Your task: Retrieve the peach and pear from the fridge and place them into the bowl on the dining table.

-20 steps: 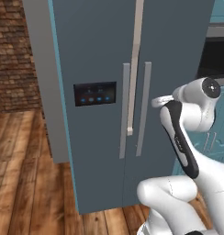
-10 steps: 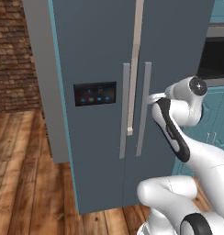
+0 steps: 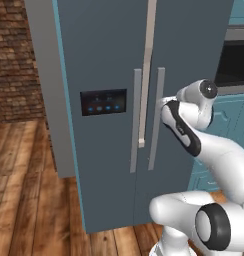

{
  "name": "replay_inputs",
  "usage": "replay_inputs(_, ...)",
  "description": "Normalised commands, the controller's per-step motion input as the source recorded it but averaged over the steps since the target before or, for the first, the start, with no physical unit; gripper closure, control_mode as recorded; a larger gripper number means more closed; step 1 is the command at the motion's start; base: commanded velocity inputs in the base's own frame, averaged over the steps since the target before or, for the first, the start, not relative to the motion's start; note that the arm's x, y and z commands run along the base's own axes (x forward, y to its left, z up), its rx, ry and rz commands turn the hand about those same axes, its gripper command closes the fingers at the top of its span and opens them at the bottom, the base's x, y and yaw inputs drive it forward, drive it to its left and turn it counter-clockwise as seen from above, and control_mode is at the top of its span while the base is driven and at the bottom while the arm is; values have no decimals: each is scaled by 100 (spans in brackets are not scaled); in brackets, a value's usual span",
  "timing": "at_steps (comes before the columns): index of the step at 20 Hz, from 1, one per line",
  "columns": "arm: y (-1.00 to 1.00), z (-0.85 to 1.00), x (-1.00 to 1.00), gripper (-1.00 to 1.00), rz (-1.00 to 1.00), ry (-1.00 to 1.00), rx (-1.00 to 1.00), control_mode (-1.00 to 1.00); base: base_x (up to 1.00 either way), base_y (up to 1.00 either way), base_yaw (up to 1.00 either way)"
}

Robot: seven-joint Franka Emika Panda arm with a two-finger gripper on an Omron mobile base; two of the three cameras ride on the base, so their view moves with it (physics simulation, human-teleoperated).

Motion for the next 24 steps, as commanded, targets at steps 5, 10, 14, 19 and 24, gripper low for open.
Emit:
replay_inputs(5, 0, -12, 46, -100, 0, 0, 0, -100, 0, 0, 0)
replay_inputs(10, 0, -22, 51, -100, 0, -3, 0, -100, 0, 0, 0)
replay_inputs(14, -2, -20, 52, -100, 0, -2, 0, -100, 0, 0, 0)
replay_inputs(19, -6, -13, 50, -100, 0, 0, 0, -100, 0, 0, 0)
replay_inputs(24, -18, -3, 47, -100, 0, 0, 0, -100, 0, 0, 0)
